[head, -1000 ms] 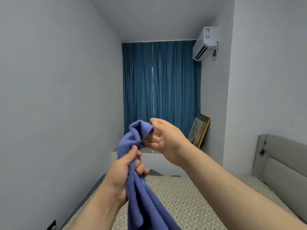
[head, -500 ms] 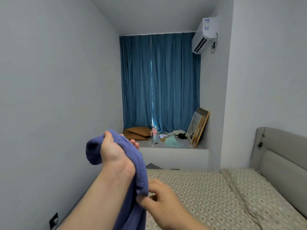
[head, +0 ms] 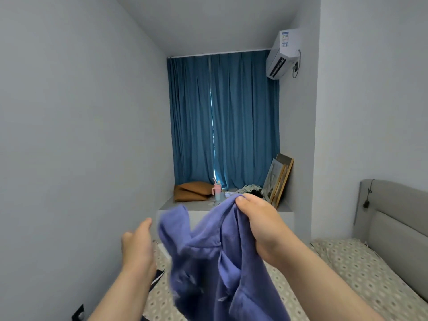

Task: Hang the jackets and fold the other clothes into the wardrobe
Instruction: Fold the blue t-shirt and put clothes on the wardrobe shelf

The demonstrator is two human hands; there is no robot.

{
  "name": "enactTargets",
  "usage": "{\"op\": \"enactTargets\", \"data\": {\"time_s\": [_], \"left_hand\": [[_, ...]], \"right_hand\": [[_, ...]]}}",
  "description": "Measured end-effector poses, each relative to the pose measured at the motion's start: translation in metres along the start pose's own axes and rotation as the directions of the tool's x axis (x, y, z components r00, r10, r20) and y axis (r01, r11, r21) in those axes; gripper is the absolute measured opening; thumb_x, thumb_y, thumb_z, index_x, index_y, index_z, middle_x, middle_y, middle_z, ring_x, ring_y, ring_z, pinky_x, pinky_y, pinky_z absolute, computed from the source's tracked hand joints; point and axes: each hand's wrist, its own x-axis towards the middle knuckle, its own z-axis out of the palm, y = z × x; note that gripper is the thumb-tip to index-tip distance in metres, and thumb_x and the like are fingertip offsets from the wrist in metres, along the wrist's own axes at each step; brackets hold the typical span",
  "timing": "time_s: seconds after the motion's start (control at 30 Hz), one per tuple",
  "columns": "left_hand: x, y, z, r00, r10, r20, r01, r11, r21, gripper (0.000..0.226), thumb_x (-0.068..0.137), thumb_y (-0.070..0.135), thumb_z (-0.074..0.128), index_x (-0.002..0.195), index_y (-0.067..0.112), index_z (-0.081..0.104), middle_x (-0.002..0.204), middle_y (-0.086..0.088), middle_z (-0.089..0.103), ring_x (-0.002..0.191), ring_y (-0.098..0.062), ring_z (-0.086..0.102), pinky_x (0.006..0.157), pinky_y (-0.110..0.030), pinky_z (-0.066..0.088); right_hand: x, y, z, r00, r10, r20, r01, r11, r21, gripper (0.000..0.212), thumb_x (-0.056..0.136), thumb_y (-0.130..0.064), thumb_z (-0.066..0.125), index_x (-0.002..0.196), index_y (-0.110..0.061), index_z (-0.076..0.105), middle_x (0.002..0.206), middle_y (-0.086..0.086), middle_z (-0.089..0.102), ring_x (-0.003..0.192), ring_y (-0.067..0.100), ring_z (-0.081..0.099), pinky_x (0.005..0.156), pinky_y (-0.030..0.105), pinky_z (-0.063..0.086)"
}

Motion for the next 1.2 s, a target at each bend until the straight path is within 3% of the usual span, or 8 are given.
{"op": "enactTargets", "data": {"time_s": [0.1,0.23,0.4,0.63,0.77,0.97,1.07,1.2], "left_hand": [[-0.039,-0.019,-0.005,0.875,0.325,0.359,-0.344,0.939,-0.009,0.051,0.084,0.048,0.062,0.130,0.028,0.054,0.139,0.010,0.057,0.125,-0.007,0.052,0.109,-0.036,0.039],[-0.087,-0.034,0.023,0.498,0.162,0.852,-0.661,0.707,0.252,0.047,0.064,0.041,0.070,0.109,0.048,0.059,0.103,0.023,0.068,0.093,0.005,0.064,0.076,-0.018,0.051],[-0.105,-0.026,0.048,0.695,0.170,0.698,-0.429,0.878,0.213,0.013,0.079,0.029,0.074,0.082,0.017,0.071,0.079,-0.001,0.074,0.077,-0.011,0.063,0.067,-0.020,0.050],[-0.110,-0.010,0.072,0.906,0.179,0.384,-0.213,0.976,0.046,0.015,0.094,0.017,0.062,0.083,0.016,0.072,0.076,-0.002,0.075,0.074,-0.015,0.072,0.061,-0.026,0.054],[-0.114,-0.008,0.076,0.934,0.179,0.308,-0.193,0.981,0.018,0.016,0.094,0.025,0.063,0.082,0.017,0.070,0.072,-0.005,0.074,0.072,-0.021,0.072,0.068,-0.036,0.056],[-0.103,-0.007,0.071,0.932,0.270,0.240,-0.267,0.963,-0.044,0.018,0.095,0.025,0.063,0.080,0.025,0.073,0.078,-0.001,0.075,0.077,-0.016,0.073,0.066,-0.032,0.056],[-0.087,-0.007,0.058,0.940,0.297,0.171,-0.289,0.955,-0.067,0.014,0.093,0.024,0.066,0.081,0.020,0.072,0.077,0.003,0.075,0.077,-0.011,0.072,0.061,-0.023,0.053],[-0.051,-0.011,0.027,0.937,0.316,0.152,-0.312,0.949,-0.048,0.015,0.091,0.024,0.068,0.078,0.027,0.075,0.083,0.002,0.076,0.083,-0.012,0.073,0.071,-0.028,0.053]], "right_hand": [[0.005,-0.009,-0.004,1.000,0.013,0.022,-0.013,1.000,0.014,0.032,0.103,-0.022,0.047,0.100,0.009,0.056,0.088,0.010,0.064,0.084,0.017,0.061,0.090,0.040,0.050],[0.008,-0.021,-0.013,0.999,0.044,-0.004,-0.043,0.996,0.077,0.026,0.101,-0.027,0.051,0.090,-0.010,0.067,0.084,0.005,0.071,0.077,0.011,0.066,0.081,0.033,0.053],[0.009,-0.033,-0.037,1.000,0.028,-0.008,-0.026,0.986,0.164,0.027,0.103,-0.024,0.050,0.094,-0.007,0.069,0.090,0.013,0.073,0.085,0.019,0.068,0.084,0.038,0.054],[-0.046,0.018,-0.062,0.971,-0.237,-0.043,0.214,0.930,-0.298,0.028,0.084,-0.055,0.051,0.097,-0.035,0.064,0.092,-0.012,0.065,0.087,0.003,0.061,0.076,0.017,0.048],[-0.064,0.055,-0.054,0.981,-0.057,0.187,0.149,0.835,-0.529,0.040,0.062,-0.060,0.061,0.096,-0.039,0.063,0.099,-0.018,0.060,0.092,-0.002,0.057,0.081,0.021,0.050],[-0.061,0.085,-0.037,0.998,0.061,0.012,-0.045,0.847,-0.530,0.048,0.053,-0.063,0.067,0.096,-0.046,0.053,0.100,-0.029,0.062,0.090,-0.007,0.059,0.075,0.015,0.048],[-0.053,0.100,-0.025,1.000,0.009,-0.025,-0.021,0.859,-0.512,0.015,0.075,-0.036,0.071,0.077,-0.025,0.060,0.077,-0.018,0.065,0.067,0.000,0.057,0.068,0.026,0.050],[-0.025,0.116,-0.004,0.999,0.007,0.053,0.014,0.923,-0.385,0.025,0.091,-0.007,0.059,0.069,-0.014,0.067,0.064,-0.004,0.065,0.062,0.002,0.050,0.068,0.035,0.047]]}}
